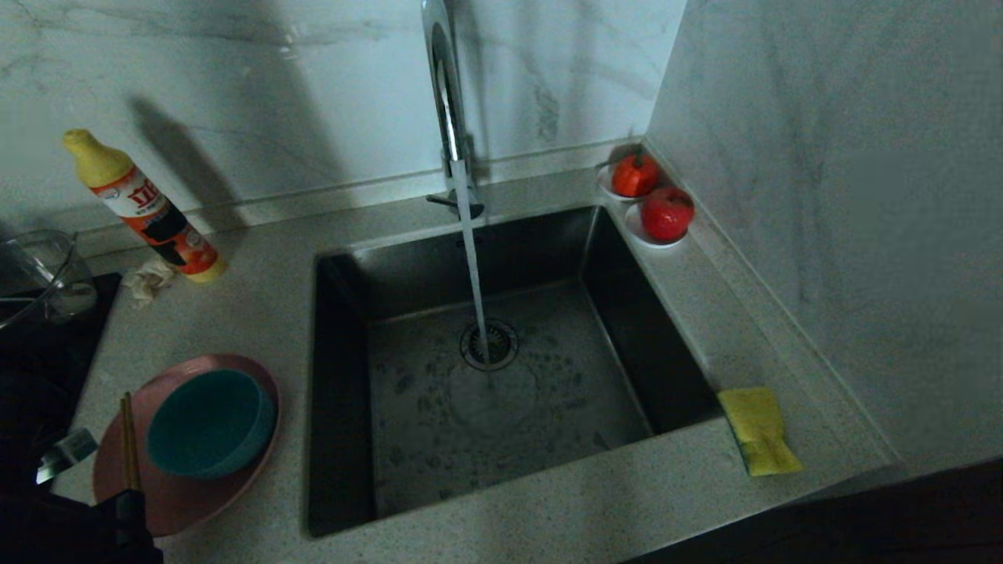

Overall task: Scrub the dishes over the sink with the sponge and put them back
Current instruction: Rinse the chopsticks

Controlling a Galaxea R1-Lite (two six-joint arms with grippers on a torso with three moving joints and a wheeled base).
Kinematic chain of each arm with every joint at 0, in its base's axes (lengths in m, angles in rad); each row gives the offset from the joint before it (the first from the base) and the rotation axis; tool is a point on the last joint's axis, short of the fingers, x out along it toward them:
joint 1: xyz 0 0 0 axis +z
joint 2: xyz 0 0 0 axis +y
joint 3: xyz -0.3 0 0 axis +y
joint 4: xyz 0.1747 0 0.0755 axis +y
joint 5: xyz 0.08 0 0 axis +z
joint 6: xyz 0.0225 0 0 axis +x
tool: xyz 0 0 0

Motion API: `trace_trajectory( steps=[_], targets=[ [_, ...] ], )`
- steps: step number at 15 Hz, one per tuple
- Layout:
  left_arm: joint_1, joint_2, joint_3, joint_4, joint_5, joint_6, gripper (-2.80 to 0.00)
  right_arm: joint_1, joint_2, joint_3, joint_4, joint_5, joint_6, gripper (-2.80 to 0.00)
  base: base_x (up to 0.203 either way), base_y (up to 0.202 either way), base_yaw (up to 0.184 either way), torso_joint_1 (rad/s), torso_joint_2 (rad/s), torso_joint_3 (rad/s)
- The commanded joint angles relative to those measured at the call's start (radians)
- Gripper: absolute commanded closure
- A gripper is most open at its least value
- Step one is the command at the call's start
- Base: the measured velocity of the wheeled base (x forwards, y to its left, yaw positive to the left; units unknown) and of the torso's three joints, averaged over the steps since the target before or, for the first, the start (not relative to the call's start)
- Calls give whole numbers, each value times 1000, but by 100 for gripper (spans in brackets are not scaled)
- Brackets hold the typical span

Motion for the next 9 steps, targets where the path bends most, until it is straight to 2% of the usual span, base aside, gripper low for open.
trace_trajectory(
  steps=[1, 9],
  targets=[
    [0, -5, -3, 5, -1, -3, 0, 0, -1, 0, 1, 0, 0, 0, 0, 0, 0, 0, 0, 0],
    [-2, -136, -31, 27, -4, -9, 0, 0, -1, 0, 1, 0, 0, 0, 0, 0, 0, 0, 0, 0]
  ],
)
